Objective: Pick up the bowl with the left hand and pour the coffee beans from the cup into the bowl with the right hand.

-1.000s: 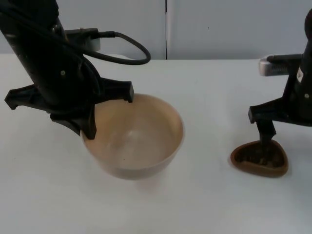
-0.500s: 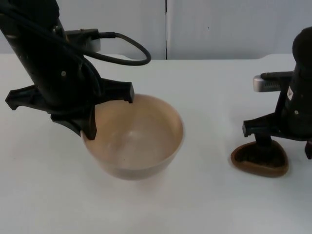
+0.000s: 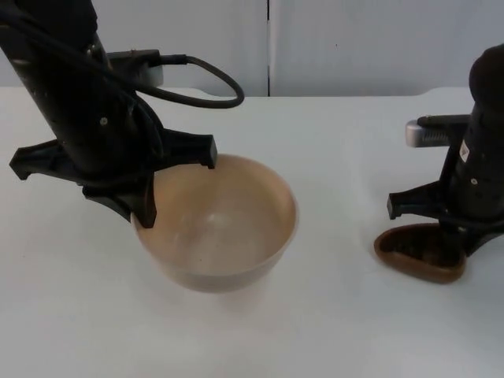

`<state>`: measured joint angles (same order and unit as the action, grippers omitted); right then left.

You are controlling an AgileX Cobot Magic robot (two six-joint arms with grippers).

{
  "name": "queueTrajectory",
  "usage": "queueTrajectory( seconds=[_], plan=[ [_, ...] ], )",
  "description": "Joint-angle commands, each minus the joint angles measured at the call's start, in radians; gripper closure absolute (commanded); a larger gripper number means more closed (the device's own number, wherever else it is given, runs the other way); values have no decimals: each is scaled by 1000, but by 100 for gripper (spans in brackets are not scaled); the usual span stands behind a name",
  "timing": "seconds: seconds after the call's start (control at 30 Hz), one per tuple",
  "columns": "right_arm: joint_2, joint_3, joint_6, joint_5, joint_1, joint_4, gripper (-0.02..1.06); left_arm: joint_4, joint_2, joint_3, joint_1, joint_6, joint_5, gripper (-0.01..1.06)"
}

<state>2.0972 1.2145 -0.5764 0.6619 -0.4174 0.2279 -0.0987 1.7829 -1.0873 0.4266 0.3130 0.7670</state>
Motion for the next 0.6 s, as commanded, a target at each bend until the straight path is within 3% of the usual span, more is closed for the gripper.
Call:
queueTrajectory(
  seconds=[0.0,0.07,0.57],
  plan=[
    [8,0,1,4,0,6,95,-12,-5,-5,5,8,-6,105],
    [6,0,1,0,0,6,105,-12,-5,-5,5,8,-6,105],
    [-103,3,73,43,0,6,105,-16,-5,-5,5,8,-6,105]
  ],
)
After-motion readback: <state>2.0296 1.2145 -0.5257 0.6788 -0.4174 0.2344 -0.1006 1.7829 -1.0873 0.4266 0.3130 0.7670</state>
